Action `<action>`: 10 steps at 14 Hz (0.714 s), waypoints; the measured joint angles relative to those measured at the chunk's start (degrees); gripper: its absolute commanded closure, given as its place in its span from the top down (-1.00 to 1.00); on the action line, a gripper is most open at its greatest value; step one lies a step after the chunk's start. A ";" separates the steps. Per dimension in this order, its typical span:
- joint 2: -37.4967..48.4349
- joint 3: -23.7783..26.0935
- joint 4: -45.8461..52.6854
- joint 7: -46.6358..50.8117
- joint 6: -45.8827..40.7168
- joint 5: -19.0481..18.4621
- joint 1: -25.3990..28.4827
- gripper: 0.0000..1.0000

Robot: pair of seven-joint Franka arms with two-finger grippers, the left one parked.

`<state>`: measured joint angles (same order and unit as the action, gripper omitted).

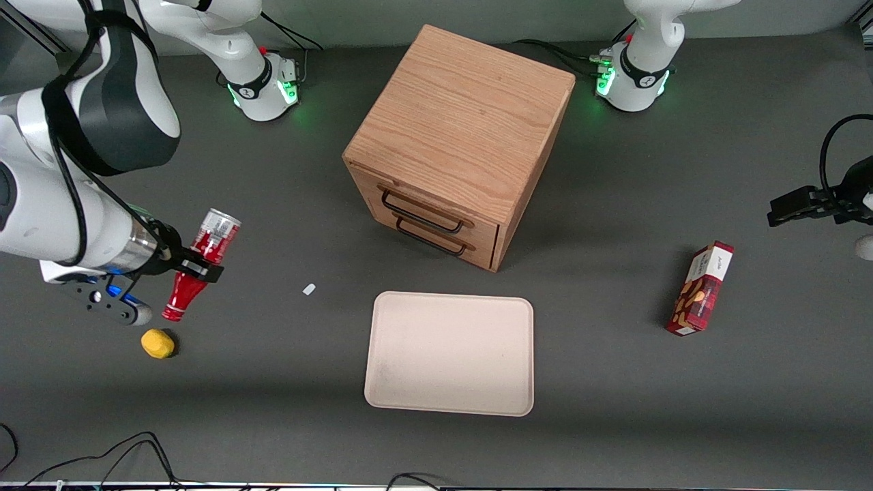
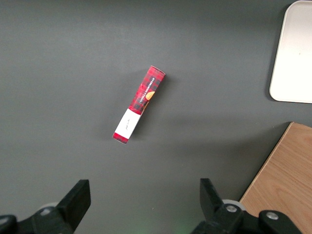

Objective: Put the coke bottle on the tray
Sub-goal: 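Lift the bottle and turn it upright with the right gripper, then carry the upright bottle over the cream tray's corner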

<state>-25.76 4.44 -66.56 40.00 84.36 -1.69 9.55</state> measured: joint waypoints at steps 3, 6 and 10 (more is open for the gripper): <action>-7.97 0.18 7.00 -0.16 0.86 0.21 5.46 -1.00; -17.17 0.28 12.48 -0.08 9.13 1.48 10.56 -1.00; -26.84 0.30 13.99 -5.11 20.84 1.70 13.24 -1.00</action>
<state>-52.60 4.75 -52.57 34.89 105.20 0.00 22.79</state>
